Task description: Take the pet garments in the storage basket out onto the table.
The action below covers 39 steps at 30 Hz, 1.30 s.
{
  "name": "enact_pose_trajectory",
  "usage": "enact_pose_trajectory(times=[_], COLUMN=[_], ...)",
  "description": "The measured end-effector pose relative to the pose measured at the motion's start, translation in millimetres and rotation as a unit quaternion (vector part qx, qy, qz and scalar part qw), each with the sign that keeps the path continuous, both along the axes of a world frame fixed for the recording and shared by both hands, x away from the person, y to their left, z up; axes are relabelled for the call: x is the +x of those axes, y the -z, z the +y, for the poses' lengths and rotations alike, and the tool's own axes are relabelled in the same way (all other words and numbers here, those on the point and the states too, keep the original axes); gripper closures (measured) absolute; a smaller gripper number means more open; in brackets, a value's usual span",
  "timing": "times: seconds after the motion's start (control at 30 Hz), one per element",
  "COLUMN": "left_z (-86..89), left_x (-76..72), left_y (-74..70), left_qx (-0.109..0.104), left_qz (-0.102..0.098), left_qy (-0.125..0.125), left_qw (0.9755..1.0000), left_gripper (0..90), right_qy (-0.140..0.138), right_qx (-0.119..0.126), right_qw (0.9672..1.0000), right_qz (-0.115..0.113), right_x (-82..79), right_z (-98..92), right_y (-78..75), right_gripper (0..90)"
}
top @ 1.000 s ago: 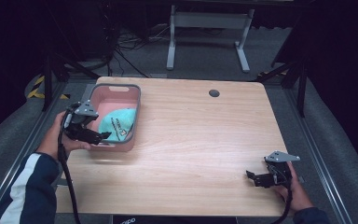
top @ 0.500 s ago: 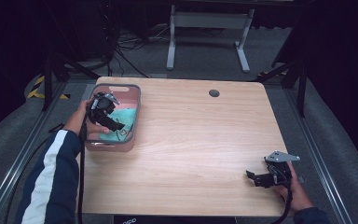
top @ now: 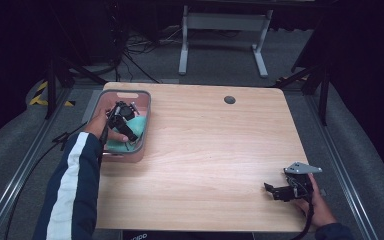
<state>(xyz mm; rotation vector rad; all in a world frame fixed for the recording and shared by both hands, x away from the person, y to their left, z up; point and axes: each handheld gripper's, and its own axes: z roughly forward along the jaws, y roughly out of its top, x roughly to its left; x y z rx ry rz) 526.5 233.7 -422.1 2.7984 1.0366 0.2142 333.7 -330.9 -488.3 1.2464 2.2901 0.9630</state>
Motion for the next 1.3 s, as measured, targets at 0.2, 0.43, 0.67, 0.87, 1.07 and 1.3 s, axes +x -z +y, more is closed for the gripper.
enact_pose_trajectory(times=[0.2,0.43,0.67,0.87,1.07,1.3], left_z=[3.7,11.3,18.7,19.7,24.1,33.1], left_x=[6.9,5.3,0.6,-4.6,-11.2,-27.9], left_y=[19.8,12.8,9.3,0.5,-14.3,-37.6], left_qx=[-0.003,-0.030,-0.044,-0.036,-0.046,-0.081], left_qz=[0.043,0.047,0.025,-0.011,-0.052,-0.101], left_qy=[-0.041,-0.035,-0.043,-0.052,-0.054,-0.053], left_qw=[0.9982,0.9978,0.9978,0.9979,0.9961,0.9901], left_gripper=[7.2,32.8,65.6,70.6,72.1,73.0], right_qy=[0.001,0.001,0.001,0.000,0.001,0.002], right_qx=[0.000,0.000,0.001,0.000,0.000,0.000], right_qw=[1.0000,1.0000,1.0000,1.0000,1.0000,1.0000], right_qz=[0.000,0.000,0.001,0.001,0.000,0.001], right_x=[-0.2,-0.2,-0.3,-0.2,-0.3,-0.8], right_z=[0.0,0.0,0.0,-0.2,0.0,-0.1], right_y=[0.0,0.0,-0.3,-0.2,0.0,-0.1], right_gripper=[0.7,0.7,0.7,0.7,0.7,0.7])
